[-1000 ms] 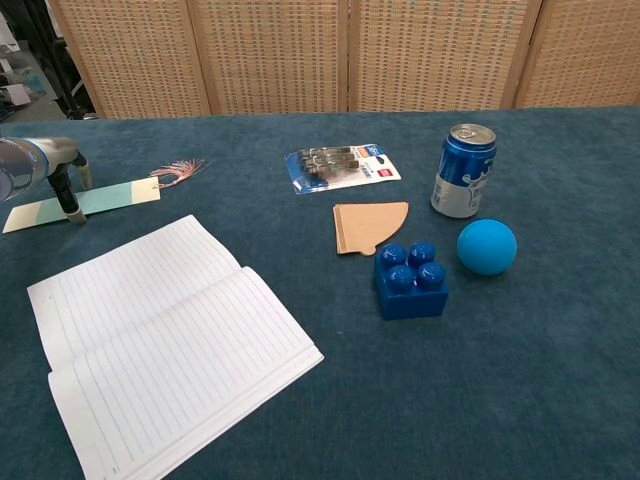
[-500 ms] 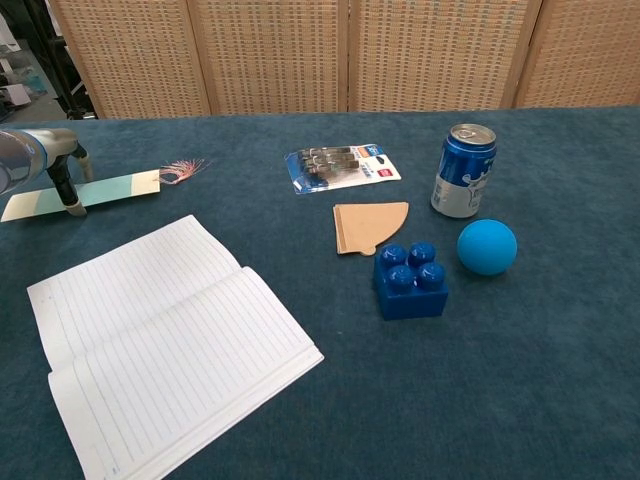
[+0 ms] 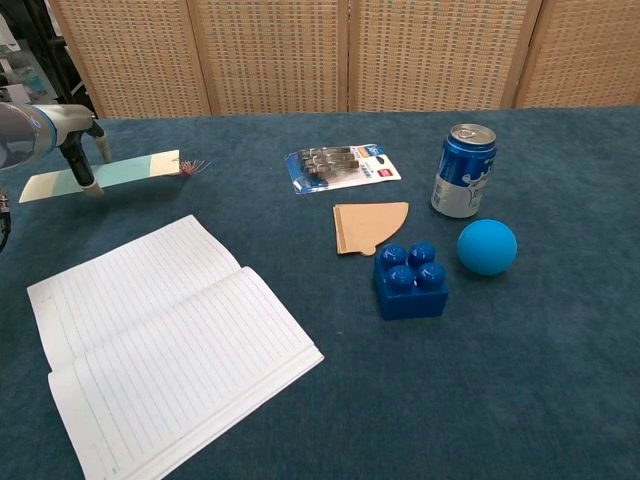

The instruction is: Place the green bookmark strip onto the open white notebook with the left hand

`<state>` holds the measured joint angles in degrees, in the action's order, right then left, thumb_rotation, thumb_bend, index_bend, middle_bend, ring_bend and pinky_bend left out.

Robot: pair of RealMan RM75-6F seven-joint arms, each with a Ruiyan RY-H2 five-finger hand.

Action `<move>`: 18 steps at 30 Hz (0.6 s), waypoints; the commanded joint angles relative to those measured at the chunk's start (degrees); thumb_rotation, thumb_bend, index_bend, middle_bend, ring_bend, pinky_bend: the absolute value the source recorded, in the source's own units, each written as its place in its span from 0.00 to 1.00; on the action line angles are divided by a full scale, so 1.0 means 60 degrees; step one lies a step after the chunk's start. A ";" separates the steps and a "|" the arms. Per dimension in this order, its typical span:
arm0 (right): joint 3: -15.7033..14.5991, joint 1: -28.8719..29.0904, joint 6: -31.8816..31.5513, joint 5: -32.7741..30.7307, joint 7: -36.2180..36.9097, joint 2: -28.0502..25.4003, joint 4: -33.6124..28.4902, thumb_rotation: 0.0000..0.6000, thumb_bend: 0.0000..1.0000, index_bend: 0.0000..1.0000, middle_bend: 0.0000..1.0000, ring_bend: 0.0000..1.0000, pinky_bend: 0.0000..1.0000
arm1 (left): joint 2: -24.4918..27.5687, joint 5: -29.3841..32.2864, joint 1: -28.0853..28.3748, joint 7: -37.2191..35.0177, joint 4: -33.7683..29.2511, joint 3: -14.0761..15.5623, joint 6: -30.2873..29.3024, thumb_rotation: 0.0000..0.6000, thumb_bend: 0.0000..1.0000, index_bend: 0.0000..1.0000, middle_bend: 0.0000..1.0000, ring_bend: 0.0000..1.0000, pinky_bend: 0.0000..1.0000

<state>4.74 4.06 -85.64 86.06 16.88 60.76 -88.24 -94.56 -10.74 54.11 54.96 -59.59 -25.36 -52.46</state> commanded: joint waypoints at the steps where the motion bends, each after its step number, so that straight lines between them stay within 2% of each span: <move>1: -0.0001 -0.0014 -0.0040 0.0027 0.0000 -0.0009 -0.0018 1.00 0.19 0.06 0.00 0.00 0.00 | 0.0428 0.0258 -0.0048 0.0291 -0.1238 0.0116 -0.0822 1.00 0.36 0.39 0.00 0.00 0.00; 6: -0.0028 -0.0037 -0.0099 0.0107 -0.0030 -0.0017 -0.0063 1.00 0.19 0.06 0.00 0.00 0.00 | 0.0658 0.0511 -0.0089 0.0504 -0.2343 0.0254 -0.1697 1.00 0.37 0.41 0.00 0.00 0.00; 18: -0.0066 -0.0159 -0.0428 0.0337 0.0015 -0.0092 -0.0186 1.00 0.19 0.06 0.00 0.00 0.00 | 0.1256 0.1299 -0.0187 0.0782 -0.4982 0.0234 -0.3482 1.00 0.38 0.42 0.00 0.00 0.00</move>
<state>4.37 3.17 -88.12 87.99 16.88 60.27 -89.31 -87.63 -4.02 53.27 59.54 -87.05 -24.00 -71.52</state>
